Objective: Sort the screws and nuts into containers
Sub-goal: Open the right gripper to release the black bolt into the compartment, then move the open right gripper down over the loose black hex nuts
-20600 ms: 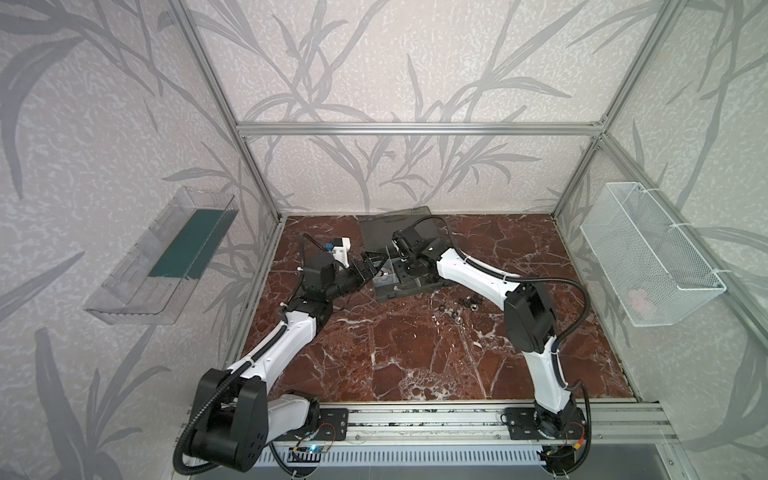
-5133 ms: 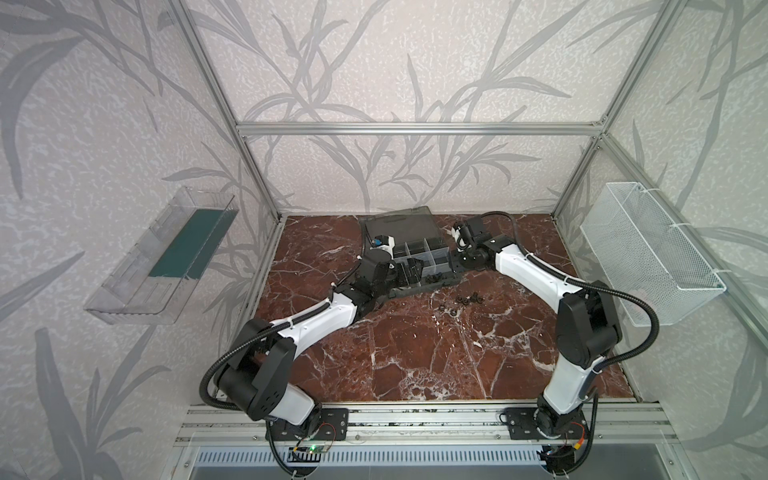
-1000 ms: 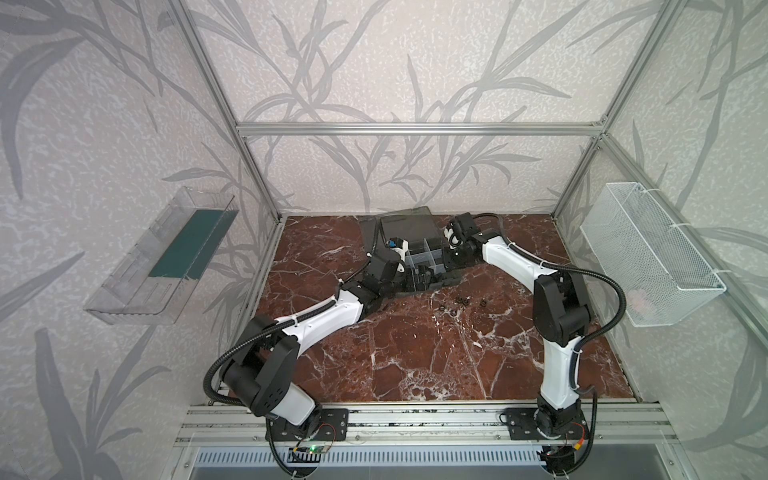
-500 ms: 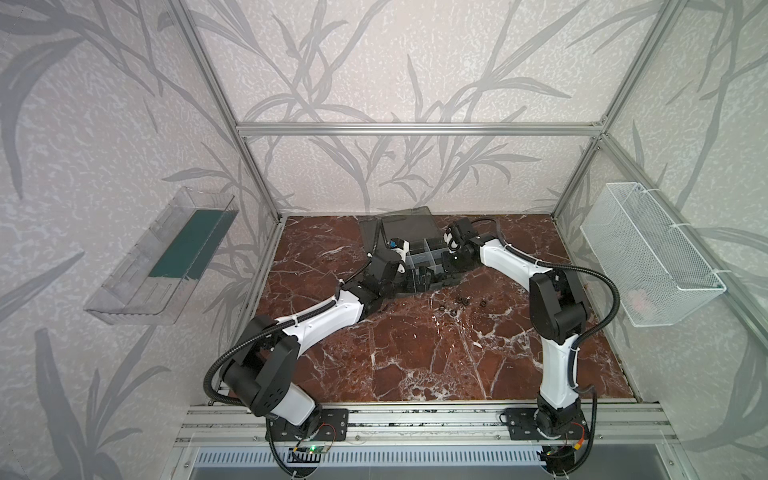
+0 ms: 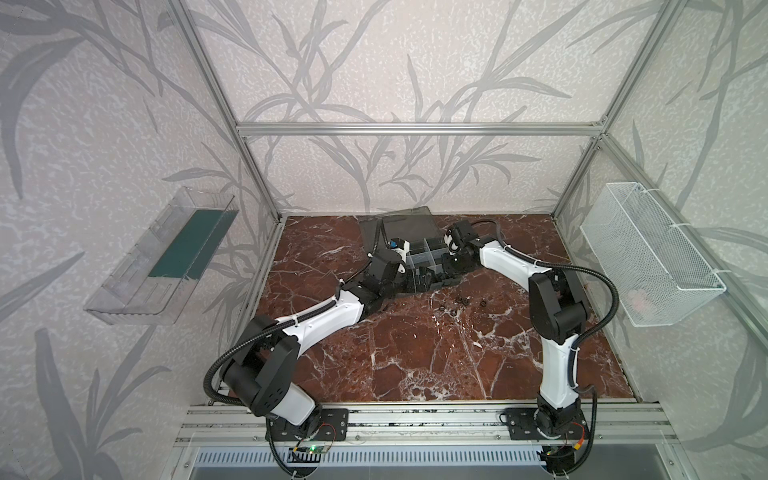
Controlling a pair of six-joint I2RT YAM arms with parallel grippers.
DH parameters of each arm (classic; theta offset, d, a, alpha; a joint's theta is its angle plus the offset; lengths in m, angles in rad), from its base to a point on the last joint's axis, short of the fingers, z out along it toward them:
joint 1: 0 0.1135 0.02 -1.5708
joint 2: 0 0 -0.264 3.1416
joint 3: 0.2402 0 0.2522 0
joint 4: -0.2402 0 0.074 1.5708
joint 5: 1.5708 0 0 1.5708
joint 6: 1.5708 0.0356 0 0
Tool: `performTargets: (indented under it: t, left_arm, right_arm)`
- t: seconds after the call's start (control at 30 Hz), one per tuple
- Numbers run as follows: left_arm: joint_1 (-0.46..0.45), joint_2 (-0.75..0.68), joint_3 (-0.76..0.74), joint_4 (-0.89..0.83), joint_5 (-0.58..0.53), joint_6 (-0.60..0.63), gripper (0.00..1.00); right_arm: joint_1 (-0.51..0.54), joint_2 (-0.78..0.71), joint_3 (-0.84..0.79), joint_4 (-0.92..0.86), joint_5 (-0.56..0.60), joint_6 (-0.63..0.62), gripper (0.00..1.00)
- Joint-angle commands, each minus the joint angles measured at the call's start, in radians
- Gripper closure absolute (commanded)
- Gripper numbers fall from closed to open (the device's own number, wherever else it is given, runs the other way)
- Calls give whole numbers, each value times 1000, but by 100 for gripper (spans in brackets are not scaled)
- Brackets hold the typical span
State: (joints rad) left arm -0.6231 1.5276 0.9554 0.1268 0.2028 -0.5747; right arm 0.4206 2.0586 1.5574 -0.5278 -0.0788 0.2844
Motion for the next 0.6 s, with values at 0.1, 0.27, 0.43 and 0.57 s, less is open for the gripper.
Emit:
performTargets:
  t: [0.1, 0.27, 0.43, 0.57]
  left_arm:
    - [-6, -1, 33, -11, -11, 16, 1]
    - [-12, -2, 33, -9, 0, 5, 1]
    - [-23, 0, 34, -3, 12, -5, 1]
    - [-56, -8, 41, -1, 26, 23, 1]
  right_arm:
    - [10, -135, -70, 19, 56, 11, 67]
    - [9, -271, -148, 36, 117, 13, 56]
    - [5, -390, -220, 12, 198, -2, 40]
    - [-16, -464, -296, -24, 229, -18, 24]
